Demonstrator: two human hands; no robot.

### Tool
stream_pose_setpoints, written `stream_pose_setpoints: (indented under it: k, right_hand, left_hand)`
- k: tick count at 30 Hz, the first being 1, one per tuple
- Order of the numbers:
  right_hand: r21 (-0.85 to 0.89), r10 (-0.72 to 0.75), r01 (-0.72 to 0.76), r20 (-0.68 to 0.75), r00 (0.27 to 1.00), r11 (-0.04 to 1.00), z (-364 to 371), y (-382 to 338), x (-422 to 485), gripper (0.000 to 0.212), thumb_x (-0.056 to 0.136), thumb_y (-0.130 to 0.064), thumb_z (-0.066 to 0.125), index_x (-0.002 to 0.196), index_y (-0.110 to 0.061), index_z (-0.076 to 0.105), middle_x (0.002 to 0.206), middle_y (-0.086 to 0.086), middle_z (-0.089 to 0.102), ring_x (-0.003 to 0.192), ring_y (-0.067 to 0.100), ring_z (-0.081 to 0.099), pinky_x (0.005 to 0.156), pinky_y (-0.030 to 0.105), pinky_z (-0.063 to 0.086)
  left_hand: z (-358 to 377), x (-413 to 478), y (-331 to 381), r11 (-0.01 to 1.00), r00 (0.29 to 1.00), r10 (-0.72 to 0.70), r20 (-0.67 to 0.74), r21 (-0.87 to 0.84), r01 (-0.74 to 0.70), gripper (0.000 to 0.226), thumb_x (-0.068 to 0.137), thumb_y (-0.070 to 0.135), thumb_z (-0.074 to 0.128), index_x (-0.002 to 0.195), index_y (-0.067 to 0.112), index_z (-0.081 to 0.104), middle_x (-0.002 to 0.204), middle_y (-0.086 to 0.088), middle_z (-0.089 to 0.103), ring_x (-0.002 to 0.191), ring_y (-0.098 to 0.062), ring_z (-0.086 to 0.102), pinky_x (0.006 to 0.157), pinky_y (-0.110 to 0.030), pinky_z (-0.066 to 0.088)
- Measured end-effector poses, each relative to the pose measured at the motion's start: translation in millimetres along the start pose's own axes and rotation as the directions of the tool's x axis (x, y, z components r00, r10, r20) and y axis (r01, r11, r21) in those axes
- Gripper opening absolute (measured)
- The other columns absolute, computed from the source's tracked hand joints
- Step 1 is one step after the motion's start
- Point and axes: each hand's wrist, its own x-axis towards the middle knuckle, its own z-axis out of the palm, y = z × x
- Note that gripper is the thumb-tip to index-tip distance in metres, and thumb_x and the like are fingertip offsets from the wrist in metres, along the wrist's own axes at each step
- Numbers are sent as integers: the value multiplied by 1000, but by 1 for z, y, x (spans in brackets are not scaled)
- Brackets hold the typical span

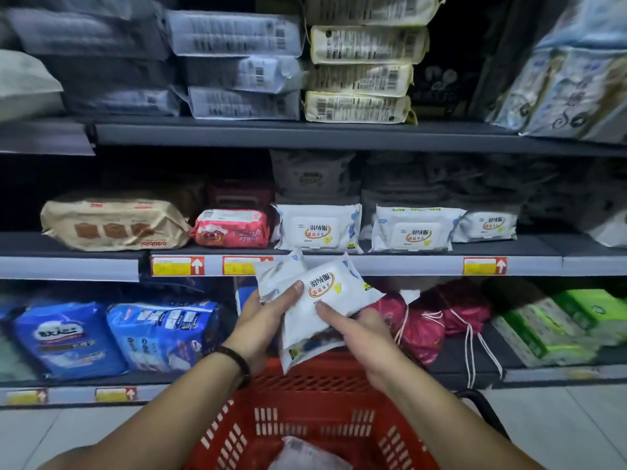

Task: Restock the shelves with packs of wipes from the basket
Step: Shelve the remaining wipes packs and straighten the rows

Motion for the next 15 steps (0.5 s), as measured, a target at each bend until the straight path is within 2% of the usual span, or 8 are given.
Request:
stream_pose_setpoints:
  k: [2,4,5,6,7,9,12,15]
  right_hand:
    - [-287,-133,86,-149,980,954,1,2,7,54,71,-51,93,108,-15,78,108,2,81,103,13,75,99,41,59]
    - [-577,-329,69,-360,873,814,1,-2,6,83,52,-66,94,111,-16,62,114,1,63,107,11,55,98,34,50]
    - [-669,-466,116,-372,803,734,1,-5,3,92,49,-65,94,115,-15,54,116,1,53,109,14,46,97,32,43]
    - [-726,-555,188,-305,773,661,2,-9,-2,97,48,-65,93,120,-16,50,118,0,48,113,16,42,97,30,38]
    - [-757,-590,250,-215,778,604,3,-11,-4,100,50,-66,91,126,-18,49,122,-1,46,118,17,41,99,29,36]
    - [-757,-540,285,-104,835,588,4,-15,-8,105,55,-71,86,140,-22,48,129,-3,46,128,18,41,108,32,37]
    - [-775,-477,219,-119,871,592,3,-21,-8,115,58,-75,83,154,-24,42,135,-3,45,135,20,40,115,34,37]
    - [-799,-433,161,-135,891,579,-3,-31,-11,117,59,-73,80,157,-26,39,135,-2,44,137,21,41,115,37,40]
  left_hand:
    - [-1,4,0,998,998,57,-36,-5,-57,46,86,24,82,129,14,70,119,-11,79,110,-32,76,105,-56,55]
    - [-1,7,-3,992,987,123,-101,4,-123,54,79,20,87,129,11,68,118,-12,79,109,-32,77,103,-57,56]
    - [0,7,-4,989,982,147,-121,11,-147,60,75,21,90,129,11,66,117,-11,79,109,-32,77,102,-57,57]
    - [1,8,-6,987,979,162,-127,15,-161,64,73,21,91,130,10,65,117,-10,80,108,-31,77,101,-57,58]
    - [3,8,-7,985,978,171,-120,20,-170,62,74,20,91,130,10,64,117,-10,80,107,-30,77,100,-56,58]
    - [10,5,-8,982,978,187,-89,29,-186,51,84,16,85,130,10,63,118,-10,79,107,-28,78,96,-51,62]
    - [19,0,-6,976,976,214,-42,49,-212,35,97,20,72,131,14,63,119,-6,79,108,-23,77,89,-37,65]
    - [19,-1,-5,979,979,202,-10,16,-202,41,100,28,67,138,19,60,130,-5,75,119,-24,73,102,-46,59]
